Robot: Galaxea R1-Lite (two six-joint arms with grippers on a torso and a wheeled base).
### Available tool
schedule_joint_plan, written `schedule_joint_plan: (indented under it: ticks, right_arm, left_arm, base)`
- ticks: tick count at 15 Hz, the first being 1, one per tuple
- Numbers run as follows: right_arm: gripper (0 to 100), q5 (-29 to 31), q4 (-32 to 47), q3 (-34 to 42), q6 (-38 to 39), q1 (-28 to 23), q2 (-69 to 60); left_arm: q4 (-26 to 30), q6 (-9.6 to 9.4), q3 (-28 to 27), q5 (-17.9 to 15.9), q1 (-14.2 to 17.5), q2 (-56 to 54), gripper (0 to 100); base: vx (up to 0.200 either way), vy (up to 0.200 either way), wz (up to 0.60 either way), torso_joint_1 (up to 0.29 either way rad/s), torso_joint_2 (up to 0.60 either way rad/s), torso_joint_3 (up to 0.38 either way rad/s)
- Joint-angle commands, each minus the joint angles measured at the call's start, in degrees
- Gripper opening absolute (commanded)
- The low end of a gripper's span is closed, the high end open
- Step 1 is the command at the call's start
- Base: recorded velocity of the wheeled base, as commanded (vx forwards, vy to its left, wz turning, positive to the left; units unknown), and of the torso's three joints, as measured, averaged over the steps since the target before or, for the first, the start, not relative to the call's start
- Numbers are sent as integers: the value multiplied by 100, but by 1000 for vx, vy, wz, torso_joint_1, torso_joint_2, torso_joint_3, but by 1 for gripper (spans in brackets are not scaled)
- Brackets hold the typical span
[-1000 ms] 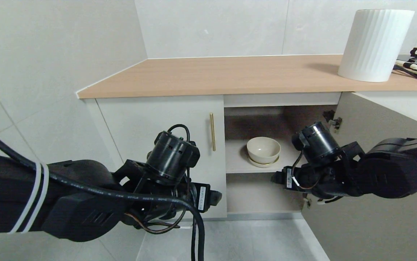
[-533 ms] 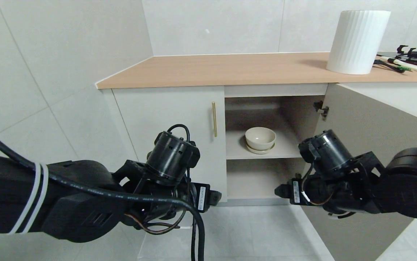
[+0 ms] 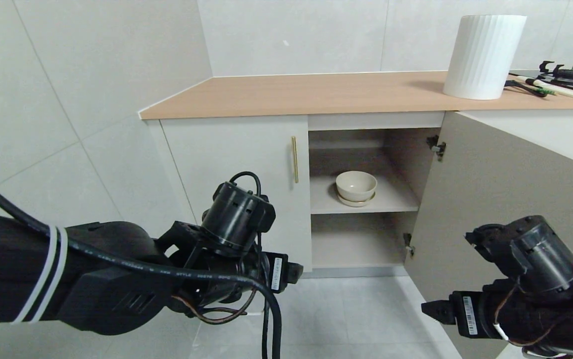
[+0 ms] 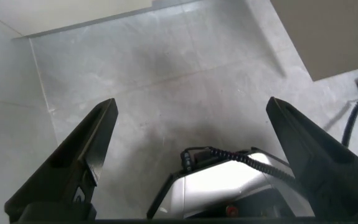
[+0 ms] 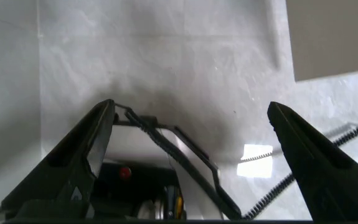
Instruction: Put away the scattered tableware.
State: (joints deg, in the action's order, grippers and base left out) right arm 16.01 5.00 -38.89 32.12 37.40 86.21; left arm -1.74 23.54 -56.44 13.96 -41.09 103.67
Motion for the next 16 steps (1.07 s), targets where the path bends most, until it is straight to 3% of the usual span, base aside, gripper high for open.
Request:
schedule_joint_plan:
  ticks: [1, 10, 15, 16]
  right_arm:
    - [100, 8, 1, 153, 13, 4, -192]
    - [100, 8, 405, 347, 286, 4, -377]
    - [100, 17, 1012, 540, 374, -163, -887]
    - [100, 43, 1293, 540, 506, -514, -1133]
  left_arm:
    - [-1, 1, 2, 2, -4, 22, 100]
    - [-1, 1, 2, 19, -4, -5, 100]
    - [-1, 1, 2, 46, -4, -13, 100]
    - [-1, 1, -7, 46, -4, -22, 100]
  base:
    - [0, -200, 0, 2, 7, -2]
    - [0, -200, 0, 4, 2, 4]
    - [0, 0, 0, 0, 0, 0]
    - [0, 0, 0, 0, 0, 0]
